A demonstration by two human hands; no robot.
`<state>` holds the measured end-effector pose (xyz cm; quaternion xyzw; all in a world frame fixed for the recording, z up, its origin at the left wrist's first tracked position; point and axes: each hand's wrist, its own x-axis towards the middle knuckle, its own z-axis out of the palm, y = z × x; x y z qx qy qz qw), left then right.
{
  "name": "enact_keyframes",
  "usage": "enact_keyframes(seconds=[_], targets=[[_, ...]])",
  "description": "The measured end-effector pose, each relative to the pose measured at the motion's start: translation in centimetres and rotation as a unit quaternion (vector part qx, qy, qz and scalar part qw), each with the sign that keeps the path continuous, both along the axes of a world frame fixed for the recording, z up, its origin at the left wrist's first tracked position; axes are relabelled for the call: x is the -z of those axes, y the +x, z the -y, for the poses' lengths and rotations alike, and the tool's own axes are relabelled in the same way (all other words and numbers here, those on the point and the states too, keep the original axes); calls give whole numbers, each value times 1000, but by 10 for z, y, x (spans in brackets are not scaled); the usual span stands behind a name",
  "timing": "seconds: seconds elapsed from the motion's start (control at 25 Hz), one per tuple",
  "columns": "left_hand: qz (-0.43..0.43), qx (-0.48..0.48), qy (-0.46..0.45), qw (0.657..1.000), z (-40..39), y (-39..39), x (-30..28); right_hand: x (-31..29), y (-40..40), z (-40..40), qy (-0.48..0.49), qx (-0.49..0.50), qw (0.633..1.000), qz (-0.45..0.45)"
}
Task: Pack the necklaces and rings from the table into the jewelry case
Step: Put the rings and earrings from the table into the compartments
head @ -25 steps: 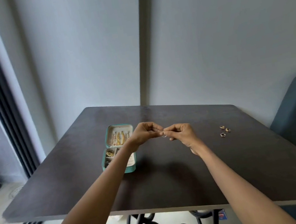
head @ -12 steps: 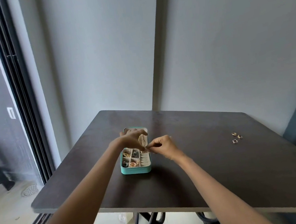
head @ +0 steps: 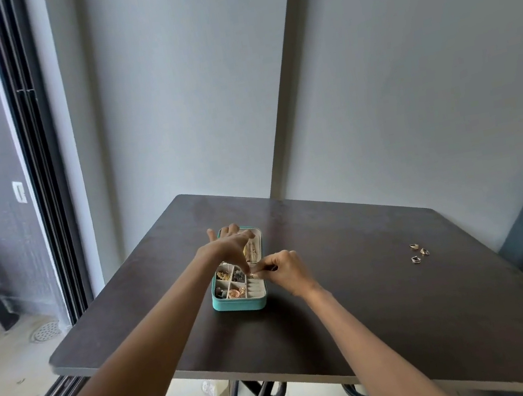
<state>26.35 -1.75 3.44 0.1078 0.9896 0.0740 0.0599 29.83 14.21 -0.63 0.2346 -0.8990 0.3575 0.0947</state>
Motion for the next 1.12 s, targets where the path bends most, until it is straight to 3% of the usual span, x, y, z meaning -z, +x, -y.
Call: enact_keyframes(seconds=[0.2, 0.4, 0.96, 1.12], targets=[[-6, -3, 17, 1000, 2, 0, 3, 8, 0, 1, 16, -13, 1000, 5], [-5, -5, 31, 1000, 5, 3, 3, 16, 6, -5, -48, 33, 998, -26], [5, -10, 46, 999, 4, 4, 3, 9, 7, 1, 4, 43, 999, -19], [11, 0, 68, 998, 4, 4, 3, 13, 7, -2, -46, 57, 997, -30]])
